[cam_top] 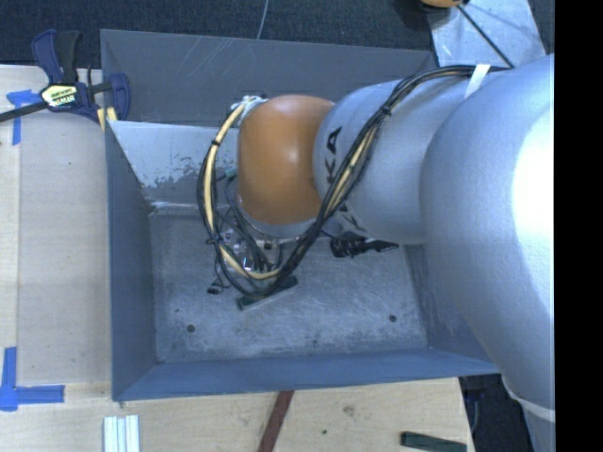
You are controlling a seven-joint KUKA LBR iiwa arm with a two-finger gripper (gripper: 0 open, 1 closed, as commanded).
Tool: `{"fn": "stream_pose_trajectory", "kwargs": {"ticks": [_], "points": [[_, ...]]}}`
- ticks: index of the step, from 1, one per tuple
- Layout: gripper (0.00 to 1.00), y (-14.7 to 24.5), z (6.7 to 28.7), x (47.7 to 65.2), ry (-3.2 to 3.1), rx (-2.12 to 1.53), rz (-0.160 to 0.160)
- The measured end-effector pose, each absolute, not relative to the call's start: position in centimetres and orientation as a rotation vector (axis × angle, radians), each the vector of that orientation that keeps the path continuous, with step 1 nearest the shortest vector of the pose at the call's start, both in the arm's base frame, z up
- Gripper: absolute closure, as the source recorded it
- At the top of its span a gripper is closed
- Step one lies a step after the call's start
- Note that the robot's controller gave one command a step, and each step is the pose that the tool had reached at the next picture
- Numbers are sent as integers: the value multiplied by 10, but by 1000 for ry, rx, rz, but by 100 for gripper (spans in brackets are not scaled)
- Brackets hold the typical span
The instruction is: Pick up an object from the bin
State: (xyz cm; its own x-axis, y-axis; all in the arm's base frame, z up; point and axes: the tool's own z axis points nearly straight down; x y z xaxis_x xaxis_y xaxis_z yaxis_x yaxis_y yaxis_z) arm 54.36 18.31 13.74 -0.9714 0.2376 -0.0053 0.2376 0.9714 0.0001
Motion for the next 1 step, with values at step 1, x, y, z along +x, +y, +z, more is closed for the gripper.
{"fn": "stream_pose_trajectory", "kwargs": {"ticks": [1], "points": [[100,195,172,515,3124,354,-3]]}}
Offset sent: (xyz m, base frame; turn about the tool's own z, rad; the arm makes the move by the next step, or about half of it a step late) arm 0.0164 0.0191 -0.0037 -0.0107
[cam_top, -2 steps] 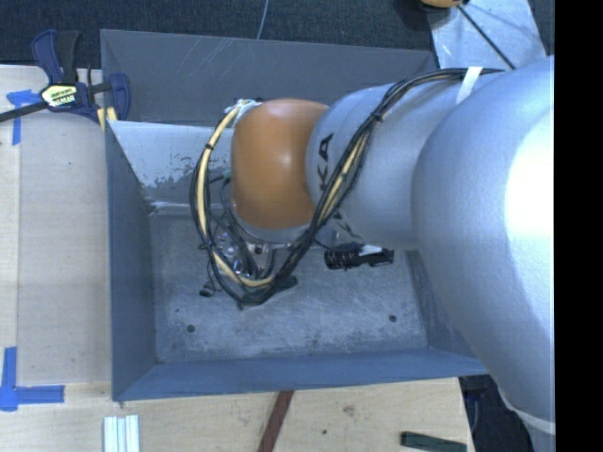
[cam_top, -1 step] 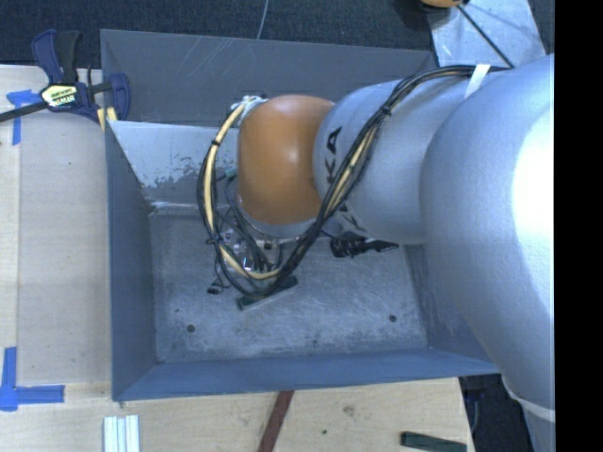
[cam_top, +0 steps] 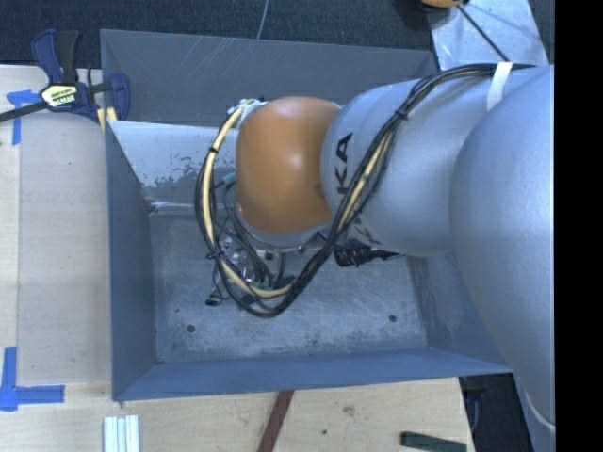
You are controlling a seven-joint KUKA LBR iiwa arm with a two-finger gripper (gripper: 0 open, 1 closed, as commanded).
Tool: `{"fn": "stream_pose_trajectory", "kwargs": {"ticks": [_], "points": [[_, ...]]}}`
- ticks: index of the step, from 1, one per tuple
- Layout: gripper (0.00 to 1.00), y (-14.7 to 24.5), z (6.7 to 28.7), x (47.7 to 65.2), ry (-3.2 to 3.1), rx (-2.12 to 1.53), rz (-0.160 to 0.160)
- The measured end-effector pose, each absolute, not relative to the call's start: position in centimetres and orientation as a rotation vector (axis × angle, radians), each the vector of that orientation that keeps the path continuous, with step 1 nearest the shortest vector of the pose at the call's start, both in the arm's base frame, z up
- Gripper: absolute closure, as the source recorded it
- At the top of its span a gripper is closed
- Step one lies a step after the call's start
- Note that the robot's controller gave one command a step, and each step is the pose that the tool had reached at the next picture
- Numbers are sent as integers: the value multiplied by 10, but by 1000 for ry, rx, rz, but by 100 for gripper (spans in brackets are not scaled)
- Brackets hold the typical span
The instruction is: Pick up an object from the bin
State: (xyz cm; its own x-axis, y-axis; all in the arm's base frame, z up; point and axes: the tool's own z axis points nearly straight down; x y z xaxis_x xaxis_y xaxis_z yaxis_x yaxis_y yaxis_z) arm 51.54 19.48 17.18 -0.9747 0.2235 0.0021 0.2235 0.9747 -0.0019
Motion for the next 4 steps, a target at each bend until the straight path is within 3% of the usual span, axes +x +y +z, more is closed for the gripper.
{"fn": "stream_pose_trajectory", "kwargs": {"ticks": [1,2,3,4], "points": [[100,201,185,529,-3132,-355,-10],[100,197,157,526,-3126,-346,0],[0,196,150,524,-3087,-599,-2],[0,196,153,529,-3059,-731,-3]]}}
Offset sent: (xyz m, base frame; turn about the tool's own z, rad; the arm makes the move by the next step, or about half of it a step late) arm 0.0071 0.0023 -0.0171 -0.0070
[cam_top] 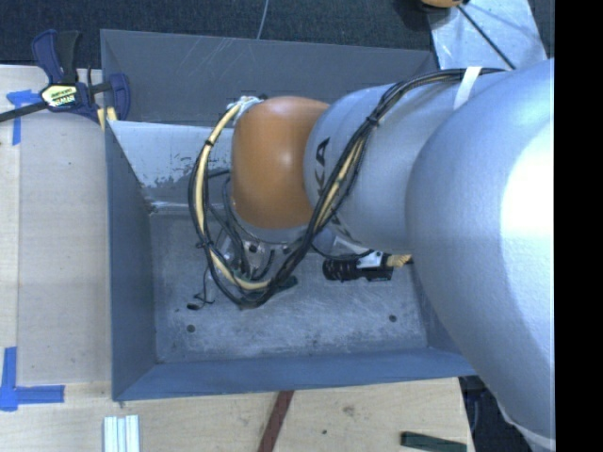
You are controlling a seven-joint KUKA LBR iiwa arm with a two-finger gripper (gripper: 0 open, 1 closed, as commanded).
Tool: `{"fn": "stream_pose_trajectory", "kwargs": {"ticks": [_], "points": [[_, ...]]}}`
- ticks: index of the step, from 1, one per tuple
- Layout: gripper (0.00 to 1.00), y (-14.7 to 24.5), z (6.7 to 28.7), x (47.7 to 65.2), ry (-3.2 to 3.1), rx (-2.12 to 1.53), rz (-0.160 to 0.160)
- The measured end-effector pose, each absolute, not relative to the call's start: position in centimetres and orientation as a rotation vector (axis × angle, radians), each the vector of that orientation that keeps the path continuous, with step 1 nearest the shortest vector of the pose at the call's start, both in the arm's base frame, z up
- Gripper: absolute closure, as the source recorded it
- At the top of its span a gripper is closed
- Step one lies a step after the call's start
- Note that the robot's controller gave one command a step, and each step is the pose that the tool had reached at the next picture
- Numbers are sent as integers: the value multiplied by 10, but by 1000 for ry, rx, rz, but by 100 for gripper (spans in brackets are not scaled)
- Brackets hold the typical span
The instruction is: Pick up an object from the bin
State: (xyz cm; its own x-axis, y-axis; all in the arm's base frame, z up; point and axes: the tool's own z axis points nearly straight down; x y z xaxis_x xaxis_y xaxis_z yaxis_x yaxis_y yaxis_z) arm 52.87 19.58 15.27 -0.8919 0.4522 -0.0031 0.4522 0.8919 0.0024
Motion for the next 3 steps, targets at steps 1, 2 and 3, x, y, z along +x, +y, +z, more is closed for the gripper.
{"fn": "stream_pose_trajectory", "kwargs": {"ticks": [1,2,3], "points": [[0,166,117,559,3052,724,6],[0,148,93,557,3081,605,-3],[0,125,77,548,3091,554,2]]}}
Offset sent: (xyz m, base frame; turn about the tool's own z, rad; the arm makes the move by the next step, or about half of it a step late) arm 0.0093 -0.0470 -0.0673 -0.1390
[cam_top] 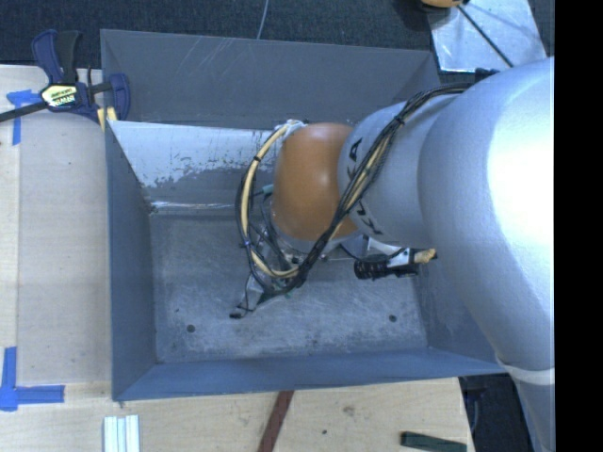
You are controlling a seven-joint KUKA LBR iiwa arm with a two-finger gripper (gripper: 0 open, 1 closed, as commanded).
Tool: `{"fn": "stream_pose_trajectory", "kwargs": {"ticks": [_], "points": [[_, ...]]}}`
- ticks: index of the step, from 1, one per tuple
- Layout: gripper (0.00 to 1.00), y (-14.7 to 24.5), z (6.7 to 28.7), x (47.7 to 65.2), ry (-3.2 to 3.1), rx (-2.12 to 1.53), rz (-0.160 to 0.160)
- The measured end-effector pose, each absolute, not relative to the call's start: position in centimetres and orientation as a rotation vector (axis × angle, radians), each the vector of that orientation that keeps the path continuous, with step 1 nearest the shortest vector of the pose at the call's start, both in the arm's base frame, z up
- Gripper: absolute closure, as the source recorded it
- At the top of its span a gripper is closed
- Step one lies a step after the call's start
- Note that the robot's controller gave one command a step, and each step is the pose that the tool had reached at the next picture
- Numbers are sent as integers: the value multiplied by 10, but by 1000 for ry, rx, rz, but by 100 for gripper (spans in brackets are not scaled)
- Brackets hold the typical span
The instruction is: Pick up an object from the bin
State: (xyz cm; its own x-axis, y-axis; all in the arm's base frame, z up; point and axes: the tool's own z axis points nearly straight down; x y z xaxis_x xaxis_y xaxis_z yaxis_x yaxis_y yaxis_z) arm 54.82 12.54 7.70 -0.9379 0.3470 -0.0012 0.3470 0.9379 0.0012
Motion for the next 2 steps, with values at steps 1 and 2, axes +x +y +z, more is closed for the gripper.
{"fn": "stream_pose_trajectory", "kwargs": {"ticks": [1,2], "points": [[100,89,70,503,3134,165,1],[100,89,70,503,3134,166,1]]}}
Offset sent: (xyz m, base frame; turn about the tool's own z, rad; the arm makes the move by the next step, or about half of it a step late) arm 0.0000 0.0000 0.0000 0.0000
